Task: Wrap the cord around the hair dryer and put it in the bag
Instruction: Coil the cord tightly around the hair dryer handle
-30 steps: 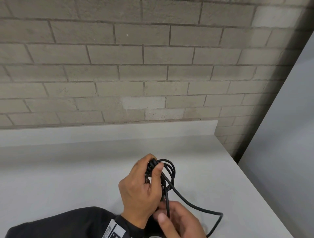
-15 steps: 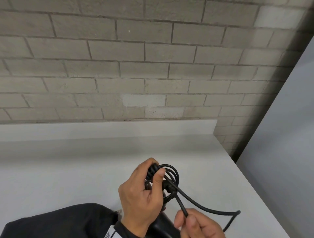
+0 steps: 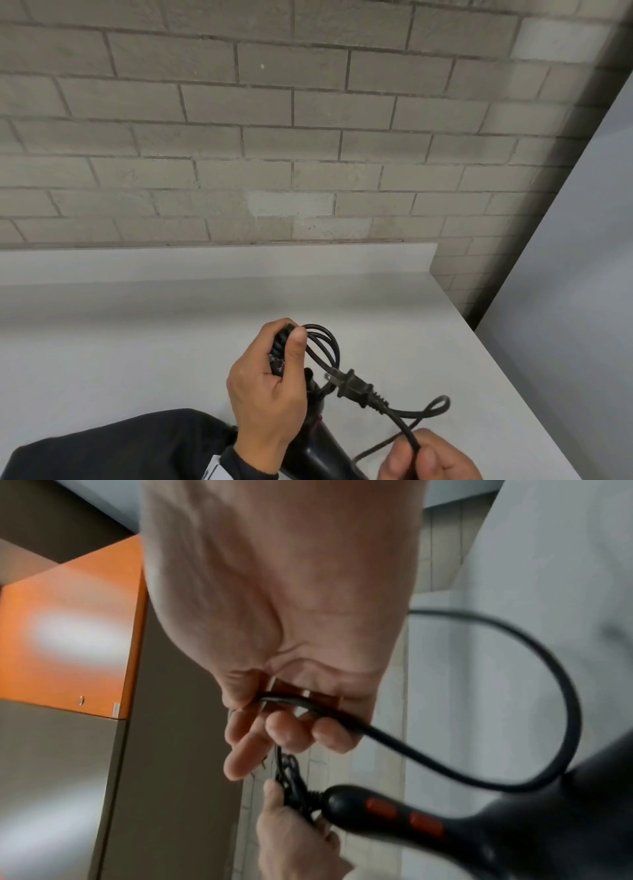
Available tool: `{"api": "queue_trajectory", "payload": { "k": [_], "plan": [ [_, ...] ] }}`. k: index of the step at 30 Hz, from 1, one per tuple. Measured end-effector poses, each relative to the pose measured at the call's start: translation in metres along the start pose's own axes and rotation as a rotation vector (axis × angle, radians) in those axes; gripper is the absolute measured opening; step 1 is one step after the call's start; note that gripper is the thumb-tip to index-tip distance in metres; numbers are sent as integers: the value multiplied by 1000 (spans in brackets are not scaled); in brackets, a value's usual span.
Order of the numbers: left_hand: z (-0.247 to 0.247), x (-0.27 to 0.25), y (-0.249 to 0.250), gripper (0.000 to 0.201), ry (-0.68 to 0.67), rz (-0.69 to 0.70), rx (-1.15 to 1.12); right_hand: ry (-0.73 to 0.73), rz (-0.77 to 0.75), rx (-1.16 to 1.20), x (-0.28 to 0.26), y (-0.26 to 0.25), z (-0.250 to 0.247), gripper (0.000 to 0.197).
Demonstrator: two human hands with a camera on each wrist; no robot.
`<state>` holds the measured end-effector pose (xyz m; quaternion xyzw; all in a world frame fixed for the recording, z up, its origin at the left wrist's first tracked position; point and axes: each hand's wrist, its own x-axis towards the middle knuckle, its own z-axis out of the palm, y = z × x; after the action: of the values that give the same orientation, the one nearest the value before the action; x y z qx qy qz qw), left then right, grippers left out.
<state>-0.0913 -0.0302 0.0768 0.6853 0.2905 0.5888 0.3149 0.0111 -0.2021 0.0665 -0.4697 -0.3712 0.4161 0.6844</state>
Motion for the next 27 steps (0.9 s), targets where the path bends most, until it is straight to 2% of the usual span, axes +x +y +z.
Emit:
{"api": "queue_trajectory", "payload": {
  "k": [2,3,6,9,11,13,16,17,19,22,24,27],
  "plan": [
    [-5,4,-3,20,18,-9,14,4,-30,-188,2,-3,-10,51],
    [-7,5,-4,19,23,-9,22,20,-65,-284,4,-4,-19,39],
    [-9,3,-6,24,32,-8,40,103,-178,-447,10,6,-43,19],
    [-7,0,-5,31,36,-3,54,291,-221,-680,-5,12,-64,20],
    [-6,-1,-4,34,40,-4,63,402,-242,-857,-8,13,-75,29],
    [-6,-2,-2,31,42,-4,65,459,-254,-974,-6,15,-85,35],
    [-3,-4,3,22,53,0,66,417,-315,-1143,-4,12,-88,10],
    [-2,-5,5,21,56,1,67,429,-336,-1165,-3,14,-85,9],
    [1,-8,7,22,57,3,68,460,-439,-1129,1,21,-71,25],
    [5,-11,9,26,52,16,72,523,-585,-1041,12,16,-32,32],
    [7,-12,11,27,52,19,66,564,-666,-1037,18,16,-10,43],
    [8,-12,12,29,49,30,79,507,-703,-1134,26,19,3,48]
  ]
}}
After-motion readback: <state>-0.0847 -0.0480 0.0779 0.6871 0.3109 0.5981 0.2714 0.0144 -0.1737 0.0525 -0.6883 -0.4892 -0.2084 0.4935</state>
